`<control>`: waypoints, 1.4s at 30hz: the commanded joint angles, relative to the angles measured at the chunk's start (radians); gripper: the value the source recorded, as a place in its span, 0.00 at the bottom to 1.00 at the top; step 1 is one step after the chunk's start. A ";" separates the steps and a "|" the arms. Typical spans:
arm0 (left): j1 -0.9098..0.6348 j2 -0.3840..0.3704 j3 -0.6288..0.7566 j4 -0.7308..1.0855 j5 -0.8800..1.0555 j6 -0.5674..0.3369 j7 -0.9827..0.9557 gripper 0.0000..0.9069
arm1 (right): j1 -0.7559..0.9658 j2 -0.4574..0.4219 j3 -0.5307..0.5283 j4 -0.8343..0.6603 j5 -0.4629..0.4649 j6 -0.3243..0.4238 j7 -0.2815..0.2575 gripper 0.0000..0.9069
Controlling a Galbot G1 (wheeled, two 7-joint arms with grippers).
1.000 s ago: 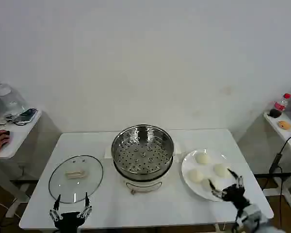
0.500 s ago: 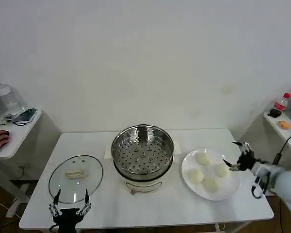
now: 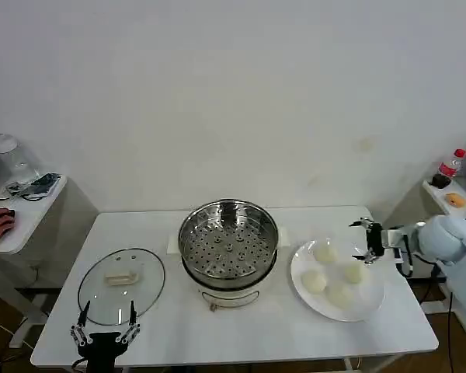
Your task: Take steamed baozi put them in steamer then cover it.
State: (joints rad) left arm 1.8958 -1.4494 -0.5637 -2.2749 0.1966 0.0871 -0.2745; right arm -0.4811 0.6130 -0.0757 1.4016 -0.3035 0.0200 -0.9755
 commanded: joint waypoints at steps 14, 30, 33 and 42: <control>-0.010 -0.001 -0.030 -0.014 0.000 0.012 0.014 1.00 | 0.341 0.230 -0.426 -0.382 -0.043 0.016 -0.099 1.00; -0.012 -0.001 -0.047 -0.010 -0.009 0.013 0.013 1.00 | 0.345 0.295 -0.430 -0.453 -0.093 -0.006 -0.062 0.97; -0.012 -0.002 -0.046 -0.009 -0.009 0.012 0.013 1.00 | 0.344 0.295 -0.434 -0.453 -0.096 -0.009 -0.063 0.90; -0.009 -0.004 -0.047 -0.017 -0.009 0.011 0.011 1.00 | 0.338 0.304 -0.433 -0.458 -0.106 -0.017 -0.055 0.70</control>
State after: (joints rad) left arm 1.8868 -1.4536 -0.6110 -2.2918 0.1874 0.0982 -0.2629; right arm -0.1521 0.9064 -0.4989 0.9567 -0.4060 0.0047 -1.0315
